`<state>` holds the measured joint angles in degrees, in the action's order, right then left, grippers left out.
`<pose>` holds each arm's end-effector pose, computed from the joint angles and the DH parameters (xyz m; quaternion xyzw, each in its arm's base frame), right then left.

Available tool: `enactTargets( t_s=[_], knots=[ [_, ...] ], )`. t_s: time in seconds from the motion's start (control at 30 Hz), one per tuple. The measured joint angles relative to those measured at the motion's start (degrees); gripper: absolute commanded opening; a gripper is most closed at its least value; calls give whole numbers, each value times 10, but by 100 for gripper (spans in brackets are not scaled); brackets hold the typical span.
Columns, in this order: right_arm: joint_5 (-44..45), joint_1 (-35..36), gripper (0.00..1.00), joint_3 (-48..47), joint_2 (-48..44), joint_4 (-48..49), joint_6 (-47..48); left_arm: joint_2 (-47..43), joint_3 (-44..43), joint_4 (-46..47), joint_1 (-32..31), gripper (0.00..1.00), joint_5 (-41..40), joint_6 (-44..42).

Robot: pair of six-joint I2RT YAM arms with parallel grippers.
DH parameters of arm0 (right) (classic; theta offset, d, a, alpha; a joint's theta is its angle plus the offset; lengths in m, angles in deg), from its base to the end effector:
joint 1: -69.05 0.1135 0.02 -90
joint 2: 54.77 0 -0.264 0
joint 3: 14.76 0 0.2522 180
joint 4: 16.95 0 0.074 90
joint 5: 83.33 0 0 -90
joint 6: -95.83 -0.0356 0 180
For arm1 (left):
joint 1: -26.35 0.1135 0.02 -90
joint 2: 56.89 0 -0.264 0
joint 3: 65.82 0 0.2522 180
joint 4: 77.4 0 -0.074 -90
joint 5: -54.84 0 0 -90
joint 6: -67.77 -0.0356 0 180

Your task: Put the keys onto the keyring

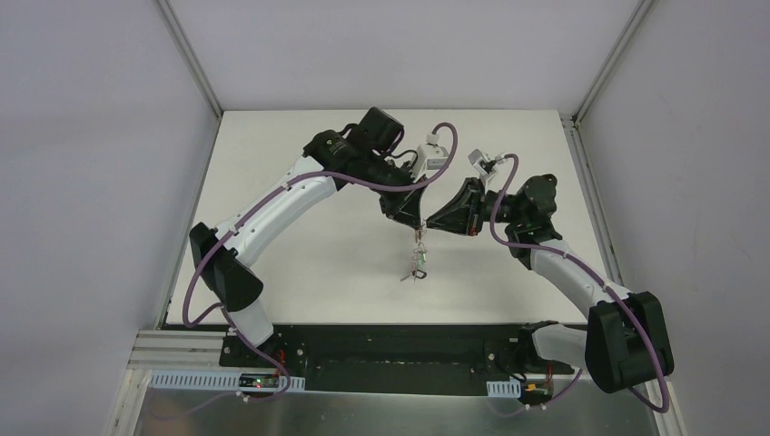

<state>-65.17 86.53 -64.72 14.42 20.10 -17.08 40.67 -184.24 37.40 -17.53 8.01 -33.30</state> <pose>0.2239 0.1060 0.3033 -0.4509 0.4990 0.5502 0.4949 0.2440 -0.2684 0.3951 0.5220 0.6945 -0.4272 0.2503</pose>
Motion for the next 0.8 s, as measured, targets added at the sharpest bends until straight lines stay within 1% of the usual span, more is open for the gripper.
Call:
enactTargets(
  t_s=[0.13,0.27,0.37,0.47,0.6,0.8],
  knots=[
    [-9,0,27,0,0,-14,3,0,-1,-14,-8,0,0,-4],
    [-16,0,35,0,0,-18,7,3,-1,-21,-12,0,0,-5],
    [-21,0,38,0,0,-19,8,8,-1,-24,-12,0,1,-5],
    [-26,4,38,-1,0,-19,8,15,-3,-31,-12,0,1,-5],
    [-29,11,35,-2,0,-23,11,25,-10,-38,-12,0,3,-5],
    [-33,21,24,-8,0,-61,38,27,-16,-42,-16,0,7,-5]
  ],
)
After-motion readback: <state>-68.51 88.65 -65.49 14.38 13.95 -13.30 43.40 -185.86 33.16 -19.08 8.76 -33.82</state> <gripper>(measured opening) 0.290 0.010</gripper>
